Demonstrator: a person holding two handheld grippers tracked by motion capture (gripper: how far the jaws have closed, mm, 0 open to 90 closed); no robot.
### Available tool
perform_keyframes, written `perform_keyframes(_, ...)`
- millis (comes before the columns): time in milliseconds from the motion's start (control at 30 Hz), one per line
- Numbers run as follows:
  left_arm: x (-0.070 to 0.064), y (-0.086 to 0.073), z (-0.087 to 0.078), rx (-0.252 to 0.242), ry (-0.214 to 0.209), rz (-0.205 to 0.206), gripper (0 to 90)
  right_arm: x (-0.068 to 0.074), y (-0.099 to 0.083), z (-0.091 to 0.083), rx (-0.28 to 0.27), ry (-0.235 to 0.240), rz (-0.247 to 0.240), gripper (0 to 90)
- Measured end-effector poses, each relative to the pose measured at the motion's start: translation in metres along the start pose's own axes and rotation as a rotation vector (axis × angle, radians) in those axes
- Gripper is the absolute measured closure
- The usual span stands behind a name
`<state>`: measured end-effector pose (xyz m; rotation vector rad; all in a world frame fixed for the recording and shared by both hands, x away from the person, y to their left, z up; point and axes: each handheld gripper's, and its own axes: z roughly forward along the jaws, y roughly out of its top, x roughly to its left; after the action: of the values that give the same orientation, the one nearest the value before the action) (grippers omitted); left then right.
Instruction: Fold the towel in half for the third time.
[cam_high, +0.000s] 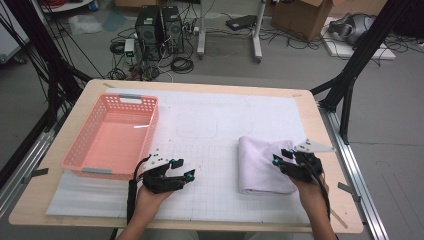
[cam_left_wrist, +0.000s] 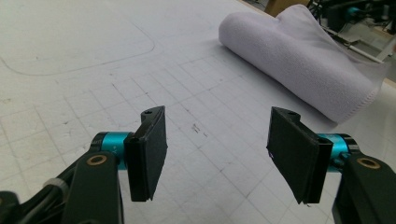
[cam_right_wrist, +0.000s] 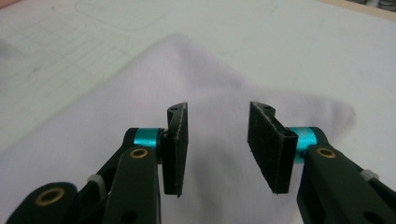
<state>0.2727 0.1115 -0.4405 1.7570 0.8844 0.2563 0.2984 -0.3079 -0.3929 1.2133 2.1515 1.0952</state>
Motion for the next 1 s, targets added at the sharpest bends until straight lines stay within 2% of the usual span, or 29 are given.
perform_keyframes(33,0.0,0.0,0.0,-0.001,0.001,0.0,38.0,-0.002,0.007,0.009,0.008,-0.005,-0.009,56.5)
perform_keyframes(167,-0.002,0.0,-0.001,0.014,0.019,0.046,37.8,-0.006,0.027,0.041,0.056,0.012,-0.018,53.8)
perform_keyframes(233,-0.002,-0.001,-0.001,0.014,0.018,0.04,37.8,-0.006,0.034,0.055,0.093,0.027,-0.026,51.4)
perform_keyframes(300,-0.001,-0.001,-0.002,0.011,0.019,0.038,37.8,-0.006,0.039,0.069,0.131,0.013,-0.047,50.9)
perform_keyframes(333,-0.001,-0.001,-0.003,0.009,0.021,0.035,37.9,-0.005,0.04,0.076,0.154,0.005,-0.06,52.4)
perform_keyframes(400,0.0,-0.001,-0.004,0.007,0.023,0.032,37.8,-0.003,0.041,0.089,0.199,0.017,-0.083,59.9)
perform_keyframes(467,0.001,-0.001,-0.005,0.004,0.024,0.028,37.8,-0.001,0.041,0.098,0.23,0.048,-0.09,75.0)
perform_keyframes(500,0.001,-0.001,-0.005,0.005,0.022,0.028,37.8,0.001,0.042,0.1,0.221,0.06,-0.091,81.1)
perform_keyframes(533,0.001,-0.001,-0.005,0.005,0.022,0.027,37.8,0.003,0.044,0.1,0.203,0.078,-0.09,82.4)
perform_keyframes(600,0.002,-0.001,-0.004,0.009,0.021,0.03,37.8,0.01,0.048,0.099,0.142,0.153,-0.083,82.5)
perform_keyframes(633,0.002,-0.001,-0.004,0.01,0.02,0.031,37.8,0.013,0.049,0.099,0.118,0.173,-0.092,81.2)
perform_keyframes(667,0.001,-0.001,-0.003,0.011,0.019,0.033,37.8,0.016,0.049,0.1,0.117,0.164,-0.103,73.7)
perform_keyframes(700,0.001,-0.001,-0.003,0.009,0.019,0.028,37.8,0.017,0.049,0.102,0.127,0.132,-0.108,64.3)
perform_keyframes(733,0.0,-0.001,-0.003,0.009,0.018,0.028,37.8,0.016,0.049,0.103,0.14,0.095,-0.093,57.8)
perform_keyframes(767,0.0,-0.001,-0.003,0.01,0.017,0.032,37.8,0.012,0.047,0.101,0.131,0.089,-0.065,56.1)
perform_keyframes(833,-0.001,-0.001,-0.002,0.011,0.015,0.034,37.8,0.004,0.045,0.089,0.071,0.065,-0.029,56.7)
perform_keyframes(933,-0.001,-0.001,-0.002,0.017,0.016,0.034,37.7,-0.009,0.039,0.065,-0.008,0.026,0.0,68.0)
perform_keyframes(1000,-0.001,-0.001,-0.001,0.017,0.015,0.035,37.7,-0.017,0.032,0.056,0.009,0.004,0.001,70.6)
